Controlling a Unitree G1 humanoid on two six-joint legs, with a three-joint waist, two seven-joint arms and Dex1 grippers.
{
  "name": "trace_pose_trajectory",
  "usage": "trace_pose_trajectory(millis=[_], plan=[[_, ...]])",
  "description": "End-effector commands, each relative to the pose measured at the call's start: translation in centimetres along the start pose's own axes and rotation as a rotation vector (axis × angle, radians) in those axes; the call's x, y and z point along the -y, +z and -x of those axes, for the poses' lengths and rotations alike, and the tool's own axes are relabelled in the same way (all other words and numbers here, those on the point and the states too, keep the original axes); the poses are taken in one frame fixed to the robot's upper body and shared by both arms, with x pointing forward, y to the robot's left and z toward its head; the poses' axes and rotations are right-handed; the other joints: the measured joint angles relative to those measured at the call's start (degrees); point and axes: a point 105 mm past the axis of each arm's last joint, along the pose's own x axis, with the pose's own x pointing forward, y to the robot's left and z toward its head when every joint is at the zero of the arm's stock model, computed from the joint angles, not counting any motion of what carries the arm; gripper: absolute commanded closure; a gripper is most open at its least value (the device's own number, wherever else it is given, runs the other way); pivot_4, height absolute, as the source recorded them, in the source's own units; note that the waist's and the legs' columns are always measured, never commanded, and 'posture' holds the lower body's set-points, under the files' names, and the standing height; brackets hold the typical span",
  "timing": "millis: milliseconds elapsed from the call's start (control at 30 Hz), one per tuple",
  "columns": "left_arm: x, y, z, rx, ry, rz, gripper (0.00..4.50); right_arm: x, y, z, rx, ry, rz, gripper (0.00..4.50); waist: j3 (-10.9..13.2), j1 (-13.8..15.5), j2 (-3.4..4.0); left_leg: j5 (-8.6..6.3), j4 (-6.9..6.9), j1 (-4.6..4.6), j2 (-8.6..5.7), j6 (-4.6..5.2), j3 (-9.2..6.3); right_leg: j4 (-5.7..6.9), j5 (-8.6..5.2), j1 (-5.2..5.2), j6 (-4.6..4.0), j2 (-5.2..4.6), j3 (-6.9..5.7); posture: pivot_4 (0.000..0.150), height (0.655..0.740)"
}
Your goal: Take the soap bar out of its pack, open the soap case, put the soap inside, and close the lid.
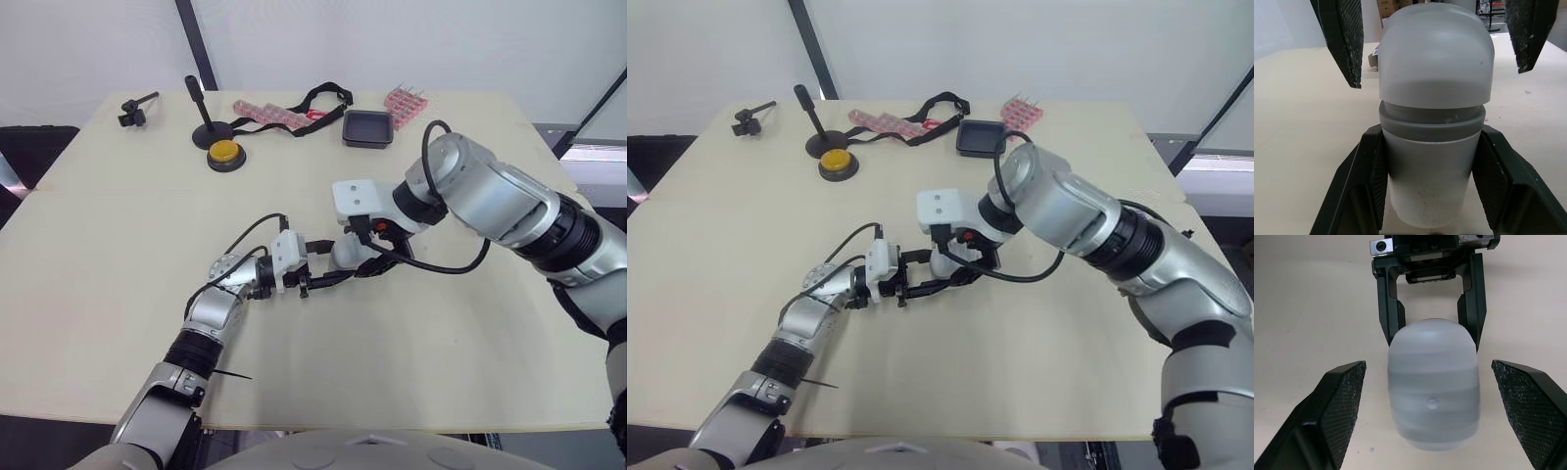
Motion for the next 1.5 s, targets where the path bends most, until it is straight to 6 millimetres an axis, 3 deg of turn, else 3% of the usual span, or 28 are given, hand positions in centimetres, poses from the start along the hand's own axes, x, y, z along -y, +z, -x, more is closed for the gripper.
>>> trace_pose_trajectory(millis=[33,400,533,700,833,1000,1133,1400,1500], plan=[[-0.1,-0.1,0.4,-0.015,0.014,-0.009,2.58,0.4,0.7,1.6,0.039,-0.053,0.027,0.07,0.0,0.0,0.0,0.0,0.0,0.0,0.0,0.0,0.0,0.0,0.0,0.0,0.0,0.0,-0.01,0.15,0.7291],[-0.1,-0.2,0.6,-0.021,0.009,-0.01,2.58,-0.9,1.5,4.6,0.166,-0.074,-0.022,0.07,0.0,0.0,-0.01,0.0,-0.04,-0.01,0.0,0.0,0.01,-0.03,0.0,0.01,0.0,0.01,0.01,0.15,0.7291],[-0.2,-0.1,0.6,-0.023,0.008,-0.01,2.58,-0.9,1.9,7.2,0.358,-0.126,-0.112,0.07,0.0,0.2,-0.02,0.0,-0.06,-0.01,0.0,0.0,0.01,-0.05,0.0,0.01,0.0,0.01,0.01,0.15,0.7291],[-0.1,0.1,0.7,-0.004,0.001,0.002,2.58,-0.2,-0.8,9.7,0.622,-0.296,-0.133,0.07,0.0,0.8,-0.1,-0.03,-0.09,-0.02,0.0,0.04,0.02,-0.15,-0.01,0.06,-0.01,-0.01,0.01,0.15,0.7291],[-0.2,0.6,0.9,0.023,-0.009,0.028,2.58,-0.5,-3.7,10.2,0.772,-0.42,-0.162,0.07,0.0,0.8,-0.1,-0.06,-0.16,-0.01,-0.01,0.1,0.06,-0.21,-0.04,0.04,-0.06,0.0,0.02,0.15,0.7291],[-0.1,1.3,1.0,0.06,-0.028,0.071,2.58,-2.3,-7.6,8.7,0.864,-0.547,-0.182,0.07,0.0,0.8,-0.09,-0.15,-0.24,-0.05,0.01,0.28,0.05,-0.34,-0.13,0.0,-0.23,0.0,-0.03,0.15,0.7291],[-0.1,0.8,1.2,0.024,-0.029,0.057,2.58,-4.6,-10.7,5.8,0.851,-0.574,-0.222,0.07,0.0,0.8,-0.09,-0.18,-0.25,-0.07,0.0,0.33,0.03,-0.42,-0.15,0.0,-0.24,-0.03,-0.05,0.15,0.7291],[-0.2,0.8,1.2,0.019,-0.029,0.051,2.58,-6.7,-13.4,2.1,0.83,-0.618,-0.273,2.51,0.0,-0.4,-0.08,-0.18,-0.25,-0.08,-0.02,0.36,0.04,-0.48,-0.17,0.03,-0.28,-0.06,-0.03,0.15,0.7291],[-0.3,1.0,1.1,0.026,-0.029,0.052,2.58,-6.7,-13.9,1.7,0.822,-0.637,-0.286,3.48,0.0,-0.4,-0.08,-0.18,-0.25,-0.08,-0.02,0.37,0.03,-0.51,-0.17,0.04,-0.28,-0.05,-0.05,0.15,0.7291]])
